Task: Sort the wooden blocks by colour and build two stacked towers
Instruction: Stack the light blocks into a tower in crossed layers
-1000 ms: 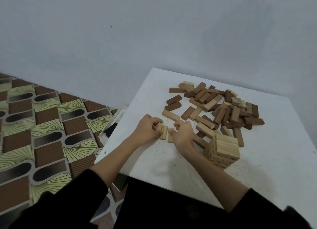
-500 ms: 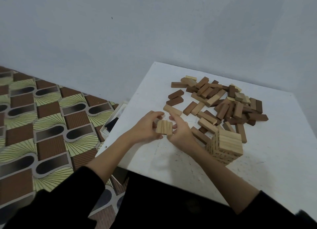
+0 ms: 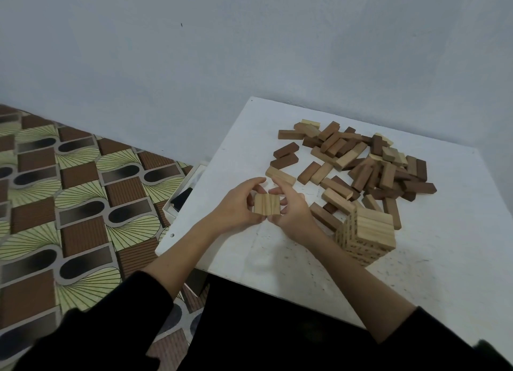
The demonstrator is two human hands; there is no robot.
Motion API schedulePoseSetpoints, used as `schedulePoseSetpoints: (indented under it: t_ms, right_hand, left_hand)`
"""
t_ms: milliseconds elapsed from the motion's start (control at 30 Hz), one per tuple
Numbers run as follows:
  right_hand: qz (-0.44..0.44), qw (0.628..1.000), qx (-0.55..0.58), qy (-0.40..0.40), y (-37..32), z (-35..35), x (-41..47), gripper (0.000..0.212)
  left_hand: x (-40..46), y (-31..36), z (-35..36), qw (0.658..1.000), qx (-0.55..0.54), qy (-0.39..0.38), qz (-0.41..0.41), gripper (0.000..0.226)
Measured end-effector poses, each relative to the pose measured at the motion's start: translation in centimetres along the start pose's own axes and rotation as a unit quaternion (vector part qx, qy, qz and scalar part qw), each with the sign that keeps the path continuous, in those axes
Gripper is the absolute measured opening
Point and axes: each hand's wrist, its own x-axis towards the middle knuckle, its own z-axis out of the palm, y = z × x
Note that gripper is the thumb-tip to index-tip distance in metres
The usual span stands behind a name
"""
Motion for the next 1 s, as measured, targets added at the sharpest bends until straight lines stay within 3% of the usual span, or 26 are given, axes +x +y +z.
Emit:
schedulePoseSetpoints:
  t_ms: [300,467,767,1000]
  right_hand:
    - [0.010,1.000,-0.015,0.008,-0.6,0.4,0.2,0.066]
    - [-0.009,0.996,-0.085,0.013,-2.1,0.6,0.2,0.064]
    - [-0.114,0.975,-0.179,0.065,-8.0,-4.1,-0.8,0.072]
    - [-0.145,0.971,-0.167,0.096,-8.4,-9.3,-2.5,0.078]
  left_hand:
    - [0.0,0.4,-0.2,1.000,0.005,0.000,-0.009,0.075]
    - [-0.3,1.2,-0.8,1.000,-0.019,0.017,-0.013,0.074]
    - [0.6,6.8,-3.9,0.994,-0.010,0.066,0.082,0.080]
    - [0.9,11.6,-2.6,0.990,-0.052,0.062,0.119,0.081]
